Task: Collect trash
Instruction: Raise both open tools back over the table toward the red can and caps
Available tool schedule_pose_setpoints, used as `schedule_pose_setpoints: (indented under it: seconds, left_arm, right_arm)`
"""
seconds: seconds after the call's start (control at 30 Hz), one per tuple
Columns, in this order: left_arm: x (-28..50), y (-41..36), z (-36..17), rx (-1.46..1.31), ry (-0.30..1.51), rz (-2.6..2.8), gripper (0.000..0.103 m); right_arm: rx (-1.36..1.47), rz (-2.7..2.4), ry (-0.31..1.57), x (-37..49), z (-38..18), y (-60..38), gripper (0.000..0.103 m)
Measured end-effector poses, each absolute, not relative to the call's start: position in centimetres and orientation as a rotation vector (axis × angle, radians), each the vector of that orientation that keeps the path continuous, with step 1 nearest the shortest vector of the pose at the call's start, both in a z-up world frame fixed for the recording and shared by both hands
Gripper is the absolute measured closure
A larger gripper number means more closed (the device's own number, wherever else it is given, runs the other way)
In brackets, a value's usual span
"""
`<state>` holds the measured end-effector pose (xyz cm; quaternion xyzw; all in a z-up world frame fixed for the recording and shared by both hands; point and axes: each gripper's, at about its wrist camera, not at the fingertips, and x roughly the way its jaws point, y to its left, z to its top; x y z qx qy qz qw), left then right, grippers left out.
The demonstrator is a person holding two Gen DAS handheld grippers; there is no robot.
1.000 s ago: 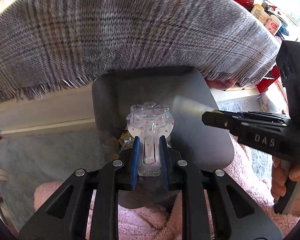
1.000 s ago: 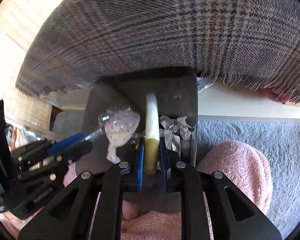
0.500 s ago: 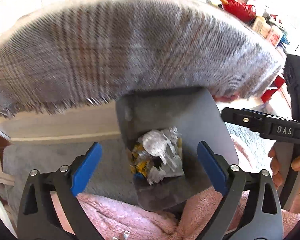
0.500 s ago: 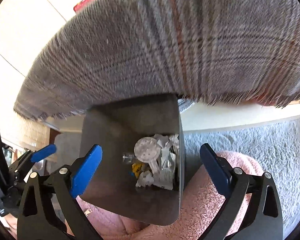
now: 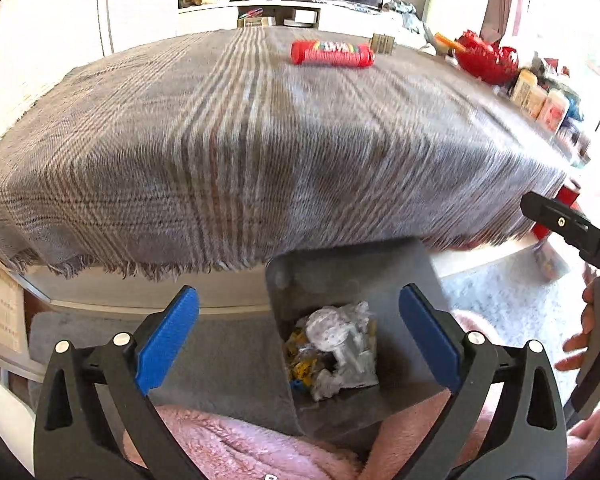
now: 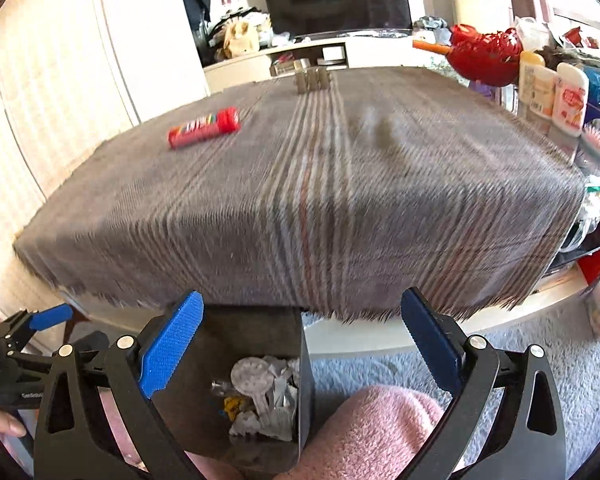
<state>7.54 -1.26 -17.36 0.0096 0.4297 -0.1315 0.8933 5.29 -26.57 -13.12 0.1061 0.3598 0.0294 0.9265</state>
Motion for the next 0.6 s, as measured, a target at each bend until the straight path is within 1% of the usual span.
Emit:
schedule_pose_setpoints:
  seconds: [0.13, 0.27, 0.4, 0.6]
  left_arm:
    - [8.5, -0.9, -15.9, -0.021, 0.911, -0.286, 0.008]
    - [9.6, -1.0, -14.1, 0.04, 0.853, -0.222, 0.008]
    - [11.0, -0.9, -12.4, 0.03, 0.813, -0.231, 0.008]
    - [13.6, -1.8, -10.1, 0.049, 0.768, -0.237, 0.008]
  right_arm:
    - [0.203, 0.056, 0.735, 5.8, -12.0, -27.2, 0.003]
    - [0.183, 0.015, 0.685, 6.8, -10.3, -28.3, 0.003]
    - [0.196, 0.02, 0.657, 8.5, -8.9, -29.4, 0.003]
    - [0.116, -0.011, 0.635, 11.5, -7.0, -29.1, 0.003]
